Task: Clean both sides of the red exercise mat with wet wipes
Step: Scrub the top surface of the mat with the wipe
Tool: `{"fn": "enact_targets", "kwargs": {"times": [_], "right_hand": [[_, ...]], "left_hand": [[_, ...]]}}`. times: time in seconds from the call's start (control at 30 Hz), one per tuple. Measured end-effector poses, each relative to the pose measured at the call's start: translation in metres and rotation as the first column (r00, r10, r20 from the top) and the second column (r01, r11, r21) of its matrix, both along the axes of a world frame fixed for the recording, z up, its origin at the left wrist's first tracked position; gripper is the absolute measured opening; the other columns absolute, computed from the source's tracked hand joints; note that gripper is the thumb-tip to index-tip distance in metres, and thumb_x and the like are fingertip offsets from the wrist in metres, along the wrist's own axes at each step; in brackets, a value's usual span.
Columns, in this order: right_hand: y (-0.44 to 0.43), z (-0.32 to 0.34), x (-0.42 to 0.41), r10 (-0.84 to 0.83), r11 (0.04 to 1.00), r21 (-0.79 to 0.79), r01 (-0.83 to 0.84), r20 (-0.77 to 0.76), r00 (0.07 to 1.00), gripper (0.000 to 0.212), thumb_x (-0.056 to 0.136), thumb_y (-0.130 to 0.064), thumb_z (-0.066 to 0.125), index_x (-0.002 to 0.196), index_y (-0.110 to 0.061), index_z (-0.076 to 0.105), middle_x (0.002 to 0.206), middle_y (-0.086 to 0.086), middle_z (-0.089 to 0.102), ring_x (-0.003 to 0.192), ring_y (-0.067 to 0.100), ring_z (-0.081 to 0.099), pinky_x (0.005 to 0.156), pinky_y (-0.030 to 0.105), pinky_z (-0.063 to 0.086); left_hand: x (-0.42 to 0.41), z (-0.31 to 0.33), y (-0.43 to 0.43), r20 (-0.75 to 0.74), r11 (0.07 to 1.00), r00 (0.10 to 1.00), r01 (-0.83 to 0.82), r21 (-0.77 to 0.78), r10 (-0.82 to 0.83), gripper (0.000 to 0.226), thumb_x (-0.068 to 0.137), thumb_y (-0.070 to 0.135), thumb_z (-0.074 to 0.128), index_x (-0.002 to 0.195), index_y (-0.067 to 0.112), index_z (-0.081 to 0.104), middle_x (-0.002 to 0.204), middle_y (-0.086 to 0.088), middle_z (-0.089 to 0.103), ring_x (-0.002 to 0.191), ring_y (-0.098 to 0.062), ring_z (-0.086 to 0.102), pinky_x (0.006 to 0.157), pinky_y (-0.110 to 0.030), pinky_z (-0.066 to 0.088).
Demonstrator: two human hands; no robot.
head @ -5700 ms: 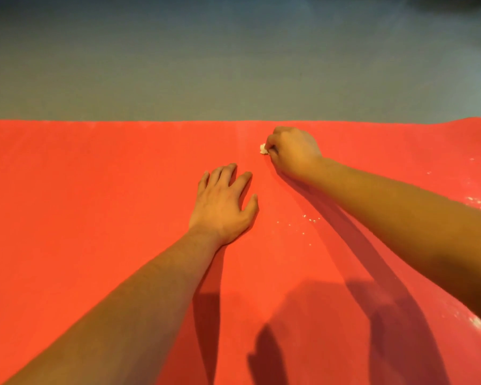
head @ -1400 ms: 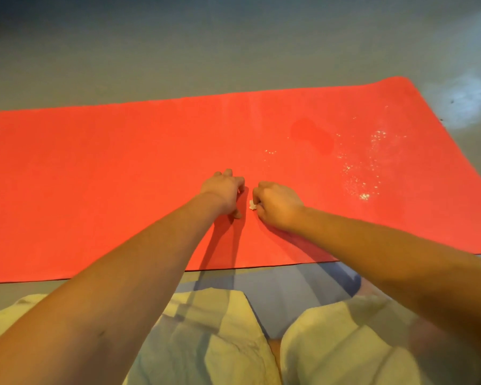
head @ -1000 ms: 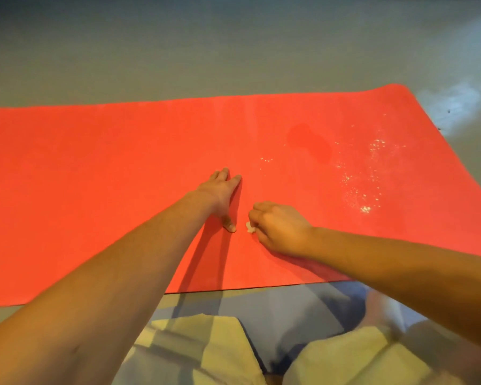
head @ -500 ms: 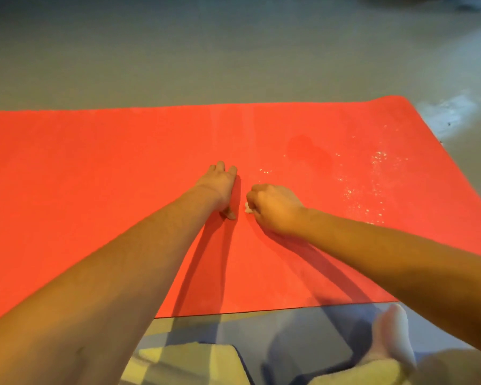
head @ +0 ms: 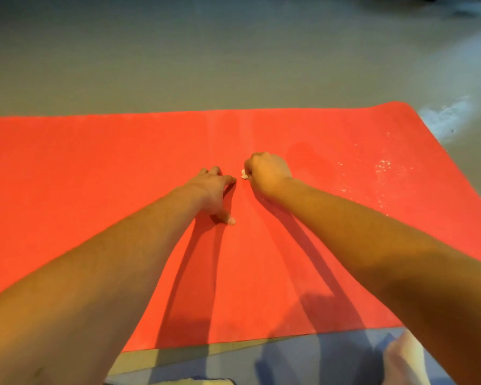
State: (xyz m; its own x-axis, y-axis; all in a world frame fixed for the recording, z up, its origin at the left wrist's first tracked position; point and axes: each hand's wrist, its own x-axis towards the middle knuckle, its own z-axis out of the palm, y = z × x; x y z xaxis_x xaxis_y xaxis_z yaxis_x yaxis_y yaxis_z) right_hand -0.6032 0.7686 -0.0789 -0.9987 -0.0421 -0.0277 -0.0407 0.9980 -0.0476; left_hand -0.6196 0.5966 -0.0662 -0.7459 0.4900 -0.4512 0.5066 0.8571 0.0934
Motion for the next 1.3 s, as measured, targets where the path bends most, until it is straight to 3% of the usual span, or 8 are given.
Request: {"fn": "enact_targets", "kwargs": {"times": [0.1,0.17,0.33,0.57,0.67,0.8,1.07,1.3], "right_hand": [[-0.003,-0.001,0.031,0.085,0.996,0.019,-0.084,-0.015,0.996,0.021,0.089,-0.015,0.058,0.103,-0.022,0.072,0.107,0.002,0.067,0.096,0.03,0.067,0.063,0.03,0.033],[-0.002,-0.006,0.052,0.155,0.988,0.03,-0.154,-0.029,0.987,0.019,0.088,-0.014,0.058,0.099,-0.021,0.072,0.102,0.001,0.065,0.092,0.03,0.066,0.061,0.031,0.031],[0.001,-0.017,0.051,0.143,0.988,-0.047,-0.148,-0.1,0.985,0.019,0.088,-0.01,0.057,0.096,-0.02,0.071,0.097,0.003,0.062,0.091,0.031,0.063,0.061,0.033,0.029],[0.013,-0.019,-0.047,0.036,0.999,-0.017,-0.04,-0.175,0.984,0.021,0.088,-0.015,0.06,0.102,-0.022,0.074,0.105,0.005,0.066,0.099,0.032,0.066,0.067,0.031,0.036],[0.024,-0.024,-0.094,0.011,1.0,-0.018,-0.015,-0.187,0.982,0.022,0.086,-0.014,0.06,0.102,-0.02,0.075,0.107,0.007,0.068,0.099,0.034,0.066,0.067,0.031,0.036],[0.034,-0.022,-0.154,-0.05,0.999,-0.028,0.046,-0.196,0.979,0.023,0.086,-0.019,0.061,0.103,-0.016,0.075,0.11,0.011,0.07,0.101,0.036,0.067,0.076,0.036,0.05],[0.045,-0.016,-0.195,-0.087,0.991,-0.109,0.07,-0.153,0.984,0.021,0.085,-0.016,0.061,0.103,-0.013,0.073,0.11,0.012,0.07,0.1,0.036,0.066,0.077,0.037,0.051],[0.052,-0.04,-0.142,0.16,0.979,-0.083,-0.188,-0.268,0.95,0.015,0.084,-0.015,0.056,0.091,-0.016,0.068,0.094,0.005,0.064,0.087,0.034,0.064,0.066,0.042,0.052]], "left_hand": [[-0.012,0.0,0.003,-0.065,0.99,0.996,-0.049,0.136,0.058,0.064,0.086,0.068,0.069,0.139,0.035,0.057,0.141,-0.01,0.047,0.133,-0.035,0.044,0.112,-0.04,0.04],[-0.019,-0.009,0.005,-0.139,0.975,0.986,-0.066,0.214,0.097,0.046,0.094,0.058,0.064,0.13,0.03,0.061,0.136,-0.008,0.05,0.131,-0.033,0.046,0.107,-0.04,0.041],[-0.025,-0.042,0.011,-0.292,0.933,0.938,-0.074,0.353,0.185,0.054,0.093,0.062,0.057,0.139,0.033,0.055,0.128,-0.005,0.051,0.128,-0.028,0.047,0.1,-0.042,0.047],[-0.029,-0.079,0.011,-0.455,0.838,0.841,0.004,0.546,0.292,0.034,0.092,0.049,0.056,0.12,0.029,0.062,0.103,-0.003,0.046,0.1,-0.027,0.047,0.085,-0.042,0.046],[-0.035,-0.085,0.015,-0.46,0.847,0.852,0.039,0.531,0.25,0.044,0.089,0.048,0.053,0.128,0.028,0.062,0.124,-0.008,0.051,0.116,-0.031,0.049,0.1,-0.046,0.044],[-0.044,-0.086,0.019,-0.42,0.865,0.885,0.04,0.5,0.202,0.064,0.085,0.05,0.047,0.145,0.029,0.056,0.152,-0.012,0.046,0.141,-0.032,0.04,0.122,-0.054,0.027],[-0.042,-0.083,0.021,-0.404,0.855,0.887,0.018,0.518,0.226,0.062,0.086,0.05,0.049,0.145,0.03,0.055,0.154,-0.007,0.044,0.143,-0.028,0.038,0.124,-0.053,0.024],[-0.042,-0.079,0.022,-0.418,0.869,0.882,0.019,0.495,0.219,0.062,0.086,0.051,0.048,0.144,0.03,0.056,0.153,-0.007,0.046,0.141,-0.029,0.039,0.119,-0.052,0.03]]}}
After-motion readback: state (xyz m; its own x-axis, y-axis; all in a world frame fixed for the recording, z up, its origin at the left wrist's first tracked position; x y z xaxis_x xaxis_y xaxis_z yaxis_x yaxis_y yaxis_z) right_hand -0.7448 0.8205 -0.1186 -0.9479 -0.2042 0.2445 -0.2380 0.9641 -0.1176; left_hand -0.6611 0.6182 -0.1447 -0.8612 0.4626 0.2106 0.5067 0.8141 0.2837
